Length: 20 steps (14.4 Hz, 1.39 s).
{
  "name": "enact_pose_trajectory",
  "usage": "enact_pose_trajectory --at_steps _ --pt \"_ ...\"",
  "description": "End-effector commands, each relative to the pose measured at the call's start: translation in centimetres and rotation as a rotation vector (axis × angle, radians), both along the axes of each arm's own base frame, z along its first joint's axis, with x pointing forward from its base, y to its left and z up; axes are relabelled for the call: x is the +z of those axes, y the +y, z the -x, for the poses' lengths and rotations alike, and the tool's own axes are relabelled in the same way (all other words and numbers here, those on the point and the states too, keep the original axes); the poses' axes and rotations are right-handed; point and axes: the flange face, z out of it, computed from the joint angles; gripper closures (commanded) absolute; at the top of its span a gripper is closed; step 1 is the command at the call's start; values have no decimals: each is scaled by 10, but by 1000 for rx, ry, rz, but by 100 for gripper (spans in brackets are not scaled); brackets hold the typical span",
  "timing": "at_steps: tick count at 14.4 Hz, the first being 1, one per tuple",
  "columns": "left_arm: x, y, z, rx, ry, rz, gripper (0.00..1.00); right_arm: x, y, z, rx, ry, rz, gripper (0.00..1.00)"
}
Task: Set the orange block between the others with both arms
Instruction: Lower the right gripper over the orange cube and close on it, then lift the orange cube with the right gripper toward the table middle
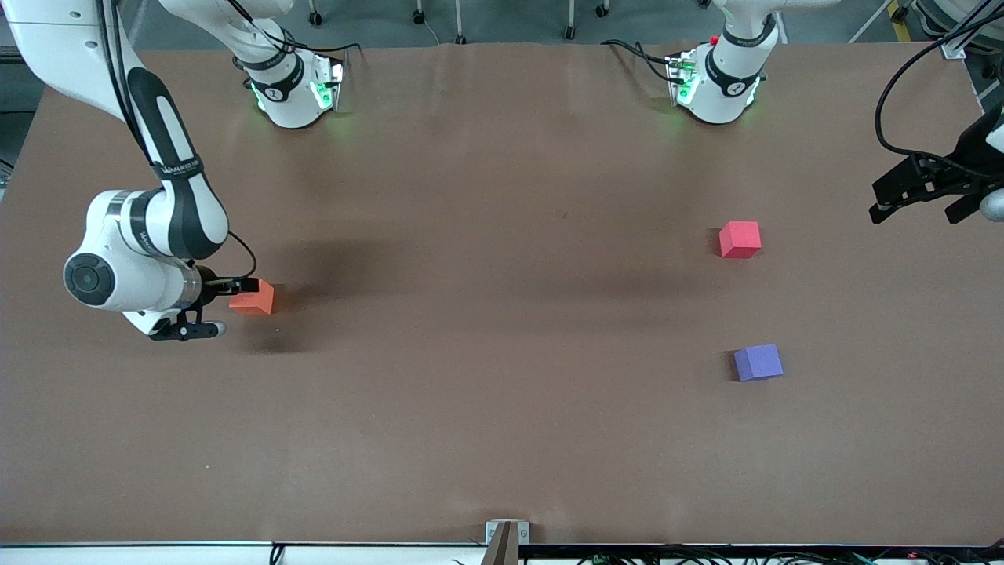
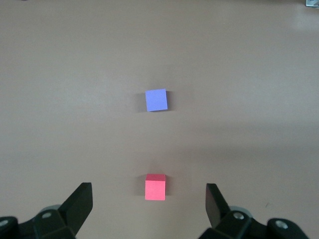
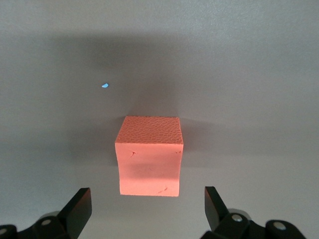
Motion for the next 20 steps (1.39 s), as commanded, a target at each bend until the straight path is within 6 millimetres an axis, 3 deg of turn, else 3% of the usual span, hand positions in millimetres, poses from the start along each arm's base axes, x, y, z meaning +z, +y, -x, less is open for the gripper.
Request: enact_pose_trajectory --at_steps 1,10,13,15,19,20 --pt "4 -1 5 1 -9 15 0 -18 -1 1 18 -13 6 0" --pt "4 -1 5 1 -9 15 0 -45 -3 6 14 1 8 0" --pt "4 -1 6 1 -9 15 0 -49 -3 11 10 18 9 7" --pt "4 -1 6 1 -9 14 0 -49 -1 11 13 18 8 16" --pt "5 -1 6 -2 -12 13 0 -43 3 5 7 9 10 57" --pt "5 -1 6 -1 -11 14 0 -38 9 0 17 -2 9 62"
